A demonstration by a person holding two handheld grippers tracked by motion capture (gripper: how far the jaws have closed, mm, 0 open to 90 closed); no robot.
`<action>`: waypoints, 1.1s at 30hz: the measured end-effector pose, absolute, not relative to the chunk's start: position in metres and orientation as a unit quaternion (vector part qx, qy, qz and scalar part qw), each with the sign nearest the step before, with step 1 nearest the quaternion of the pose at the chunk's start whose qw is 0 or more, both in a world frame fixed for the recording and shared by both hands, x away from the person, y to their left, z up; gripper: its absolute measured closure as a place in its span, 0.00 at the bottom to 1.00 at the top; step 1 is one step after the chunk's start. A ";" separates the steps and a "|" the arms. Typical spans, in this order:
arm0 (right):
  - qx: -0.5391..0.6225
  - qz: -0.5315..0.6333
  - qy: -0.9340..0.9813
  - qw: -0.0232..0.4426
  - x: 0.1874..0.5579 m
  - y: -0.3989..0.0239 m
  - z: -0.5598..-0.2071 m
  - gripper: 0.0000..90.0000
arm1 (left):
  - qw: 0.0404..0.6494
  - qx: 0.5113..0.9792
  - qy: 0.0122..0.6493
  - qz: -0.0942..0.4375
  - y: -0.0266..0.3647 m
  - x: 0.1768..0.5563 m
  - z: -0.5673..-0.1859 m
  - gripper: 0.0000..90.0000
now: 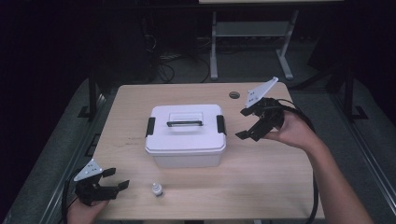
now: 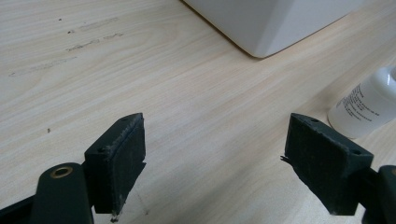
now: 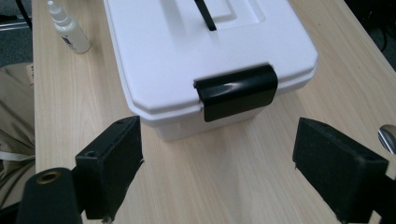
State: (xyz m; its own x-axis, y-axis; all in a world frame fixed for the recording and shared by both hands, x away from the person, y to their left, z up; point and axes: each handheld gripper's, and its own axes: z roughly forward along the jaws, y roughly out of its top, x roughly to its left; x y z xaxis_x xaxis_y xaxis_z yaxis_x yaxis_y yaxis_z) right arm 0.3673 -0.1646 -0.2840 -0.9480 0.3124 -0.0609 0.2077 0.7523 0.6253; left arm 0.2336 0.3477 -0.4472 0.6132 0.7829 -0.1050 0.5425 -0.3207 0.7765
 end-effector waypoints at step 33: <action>0.085 0.318 0.941 0.074 0.388 -0.099 -0.264 0.17 | 0.408 0.800 0.415 0.148 0.350 0.233 -0.448 0.22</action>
State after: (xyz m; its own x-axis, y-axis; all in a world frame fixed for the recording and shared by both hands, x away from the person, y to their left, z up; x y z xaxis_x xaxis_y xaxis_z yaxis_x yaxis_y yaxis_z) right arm 0.3883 -0.0987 -0.2640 -0.9748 0.2066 -0.0845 0.1130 0.7832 0.6114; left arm 0.2334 0.3499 -0.4475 0.6122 0.7840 -0.1025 0.5428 -0.3225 0.7755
